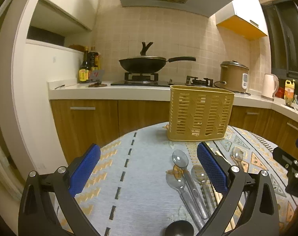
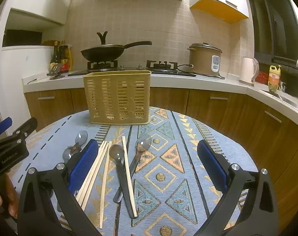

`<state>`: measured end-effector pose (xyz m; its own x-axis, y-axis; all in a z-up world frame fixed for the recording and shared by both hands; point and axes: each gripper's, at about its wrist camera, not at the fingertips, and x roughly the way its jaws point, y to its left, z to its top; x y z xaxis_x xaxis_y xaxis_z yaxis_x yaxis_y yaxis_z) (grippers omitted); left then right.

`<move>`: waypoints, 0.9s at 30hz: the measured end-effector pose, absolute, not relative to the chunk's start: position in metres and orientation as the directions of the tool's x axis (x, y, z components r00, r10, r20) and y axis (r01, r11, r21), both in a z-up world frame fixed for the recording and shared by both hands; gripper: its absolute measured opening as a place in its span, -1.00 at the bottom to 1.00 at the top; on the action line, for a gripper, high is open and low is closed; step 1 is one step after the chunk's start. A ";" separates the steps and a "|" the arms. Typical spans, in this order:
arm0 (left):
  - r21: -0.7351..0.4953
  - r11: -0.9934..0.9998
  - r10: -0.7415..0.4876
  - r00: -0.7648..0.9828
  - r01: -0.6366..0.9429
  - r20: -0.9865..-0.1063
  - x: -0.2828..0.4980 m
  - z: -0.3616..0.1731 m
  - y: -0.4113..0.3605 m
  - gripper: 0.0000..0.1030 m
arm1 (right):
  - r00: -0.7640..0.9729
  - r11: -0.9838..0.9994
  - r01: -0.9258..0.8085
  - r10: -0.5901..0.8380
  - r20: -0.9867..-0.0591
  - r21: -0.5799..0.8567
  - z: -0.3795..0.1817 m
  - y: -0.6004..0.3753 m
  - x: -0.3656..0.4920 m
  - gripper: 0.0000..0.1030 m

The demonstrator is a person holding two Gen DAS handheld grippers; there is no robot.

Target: Organize utensils

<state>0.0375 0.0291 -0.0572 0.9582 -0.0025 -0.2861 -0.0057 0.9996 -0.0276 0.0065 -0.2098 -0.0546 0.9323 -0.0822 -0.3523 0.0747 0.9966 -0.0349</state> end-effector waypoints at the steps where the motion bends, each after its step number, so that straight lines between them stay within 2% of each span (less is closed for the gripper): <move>1: -0.023 1.000 0.000 0.959 -0.006 -0.284 0.037 -0.057 0.028 0.86 | 0.932 0.997 0.076 -0.082 -0.352 -0.031 -0.054 -0.211 0.007 0.88; 27: -0.051 0.998 0.004 0.951 -0.020 -0.308 0.040 -0.061 0.032 0.86 | 0.933 0.997 0.082 -0.081 -0.350 -0.010 -0.056 -0.215 0.007 0.88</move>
<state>0.0404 0.0321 -0.0607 0.9512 0.0036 -0.3085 -0.0203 0.9985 -0.0511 0.0066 -0.2146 -0.0558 0.9334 -0.0808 -0.3496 0.0824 0.9965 -0.0103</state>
